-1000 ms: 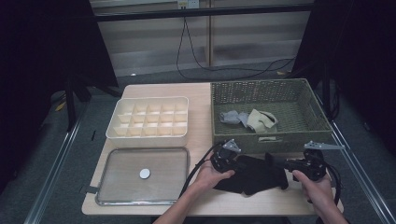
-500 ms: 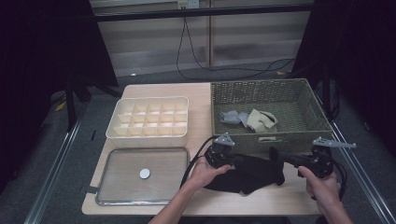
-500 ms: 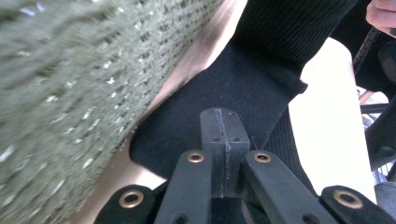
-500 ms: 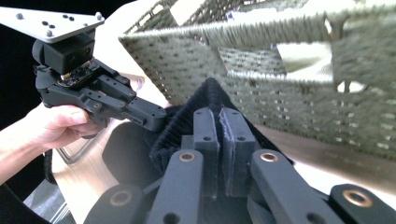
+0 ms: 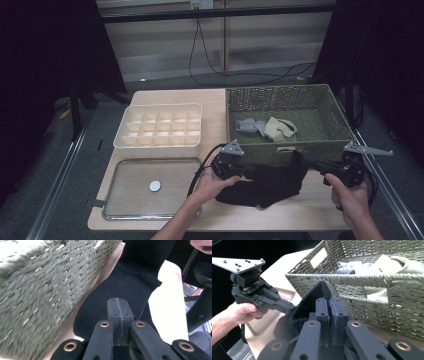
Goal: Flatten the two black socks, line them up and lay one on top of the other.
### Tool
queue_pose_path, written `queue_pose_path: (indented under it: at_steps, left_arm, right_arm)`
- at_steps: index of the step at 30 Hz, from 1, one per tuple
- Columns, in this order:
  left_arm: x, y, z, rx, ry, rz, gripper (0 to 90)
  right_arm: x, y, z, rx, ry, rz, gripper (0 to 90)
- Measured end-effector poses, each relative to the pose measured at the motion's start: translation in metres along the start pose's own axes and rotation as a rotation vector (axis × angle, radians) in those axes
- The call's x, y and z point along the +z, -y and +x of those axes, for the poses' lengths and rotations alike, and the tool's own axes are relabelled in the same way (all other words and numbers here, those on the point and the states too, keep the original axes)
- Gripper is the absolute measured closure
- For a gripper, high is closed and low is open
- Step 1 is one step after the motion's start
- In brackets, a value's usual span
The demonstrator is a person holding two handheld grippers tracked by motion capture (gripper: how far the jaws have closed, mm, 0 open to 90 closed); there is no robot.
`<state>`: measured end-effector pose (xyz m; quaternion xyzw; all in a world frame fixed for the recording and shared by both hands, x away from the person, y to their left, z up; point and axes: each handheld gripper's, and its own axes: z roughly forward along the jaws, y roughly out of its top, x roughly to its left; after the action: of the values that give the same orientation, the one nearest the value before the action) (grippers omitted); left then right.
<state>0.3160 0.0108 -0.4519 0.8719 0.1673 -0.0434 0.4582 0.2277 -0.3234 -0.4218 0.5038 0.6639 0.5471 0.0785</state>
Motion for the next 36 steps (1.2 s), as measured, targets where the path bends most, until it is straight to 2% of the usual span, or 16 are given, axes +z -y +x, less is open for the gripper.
queue_pose_path:
  at_steps: [5,8,14,16,23,25,28,30,31,34,35,36]
  left_arm:
    - [-0.014,0.01,-0.001,-0.003,-0.009,0.003,90.0]
    - [-0.022,0.019,-0.002,0.005,-0.024,0.032,90.0]
    - [-0.04,0.038,0.002,-0.023,-0.033,0.011,90.0]
    - [-0.046,0.04,0.001,-0.021,-0.039,0.022,90.0]
    - [-0.062,0.054,0.001,-0.023,-0.068,0.047,90.0]
    - [-0.064,0.058,0.002,-0.032,-0.066,0.035,90.0]
    - [-0.067,0.063,0.001,-0.027,-0.075,0.053,90.0]
    - [-0.064,0.067,0.0,-0.031,-0.067,0.043,90.0]
    - [-0.064,0.067,0.0,-0.025,-0.073,0.065,90.0]
    - [-0.059,0.069,0.002,-0.036,-0.069,0.063,90.0]
    - [-0.057,0.071,0.002,-0.04,-0.067,0.052,90.0]
    - [-0.055,0.072,0.002,-0.036,-0.067,0.066,90.0]
  right_arm:
    - [0.004,0.004,0.0,0.004,-0.003,0.018,85.9]
    - [0.005,0.004,0.001,0.008,-0.001,0.027,85.8]
    - [0.008,0.008,0.003,0.005,-0.002,0.044,85.9]
    - [0.009,0.01,0.003,0.012,-0.002,0.048,85.9]
    - [0.019,0.018,0.003,0.015,-0.008,0.103,86.0]
    - [0.022,0.019,0.003,0.013,-0.007,0.119,86.0]
    - [0.026,0.024,0.002,0.016,-0.006,0.146,86.0]
    - [0.029,0.028,0.0,0.021,-0.004,0.161,86.0]
    - [0.032,0.031,-0.001,0.022,-0.001,0.177,86.0]
    - [0.039,0.038,-0.007,0.018,0.002,0.227,85.4]
    - [0.039,0.039,-0.007,0.015,0.003,0.232,85.1]
    - [0.04,0.04,-0.007,0.014,0.006,0.233,84.7]
